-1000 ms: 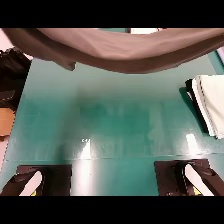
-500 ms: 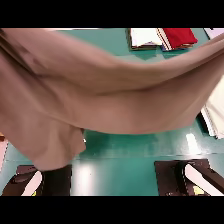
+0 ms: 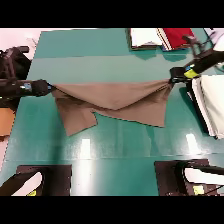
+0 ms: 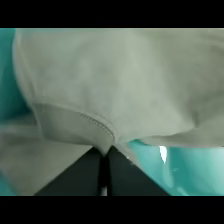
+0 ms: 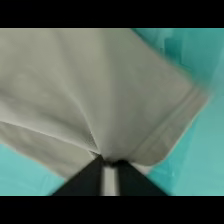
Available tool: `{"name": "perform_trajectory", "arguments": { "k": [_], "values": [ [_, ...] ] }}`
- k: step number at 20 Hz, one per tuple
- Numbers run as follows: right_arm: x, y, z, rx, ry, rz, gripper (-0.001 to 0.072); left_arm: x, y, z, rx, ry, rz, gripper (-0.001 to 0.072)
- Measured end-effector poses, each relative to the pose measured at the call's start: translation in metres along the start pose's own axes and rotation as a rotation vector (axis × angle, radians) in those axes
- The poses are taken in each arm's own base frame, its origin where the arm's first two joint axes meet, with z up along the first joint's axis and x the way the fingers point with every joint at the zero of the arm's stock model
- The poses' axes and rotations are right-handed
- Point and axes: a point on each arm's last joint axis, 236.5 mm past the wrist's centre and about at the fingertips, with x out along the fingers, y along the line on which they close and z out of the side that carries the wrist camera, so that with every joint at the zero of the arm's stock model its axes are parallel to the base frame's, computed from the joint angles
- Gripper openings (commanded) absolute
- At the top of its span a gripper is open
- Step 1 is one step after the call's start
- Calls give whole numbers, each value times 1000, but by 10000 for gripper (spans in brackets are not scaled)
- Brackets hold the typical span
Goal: Fold the shirts.
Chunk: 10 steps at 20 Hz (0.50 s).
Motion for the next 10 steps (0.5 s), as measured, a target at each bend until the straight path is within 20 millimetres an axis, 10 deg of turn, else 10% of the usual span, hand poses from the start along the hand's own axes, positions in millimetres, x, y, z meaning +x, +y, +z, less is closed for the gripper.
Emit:
{"name": "perform_trajectory", "arguments": {
  "k": [1, 2, 6, 10],
  "values": [
    [8, 3, 9, -2, -6, 12, 465, 12, 11, 5, -4, -2, 18, 496],
    [12, 6, 19, -3, -22, 26, 464, 19, 19, 14, -9, -13, 31, 576],
    [-2, 9, 54, 8, -103, 64, 451, 20, 60, 51, -42, -65, 97, 570],
    [-25, 2, 57, 25, -129, 74, 451, 16, 103, 31, -78, 18, 167, 569]
  ]
}}
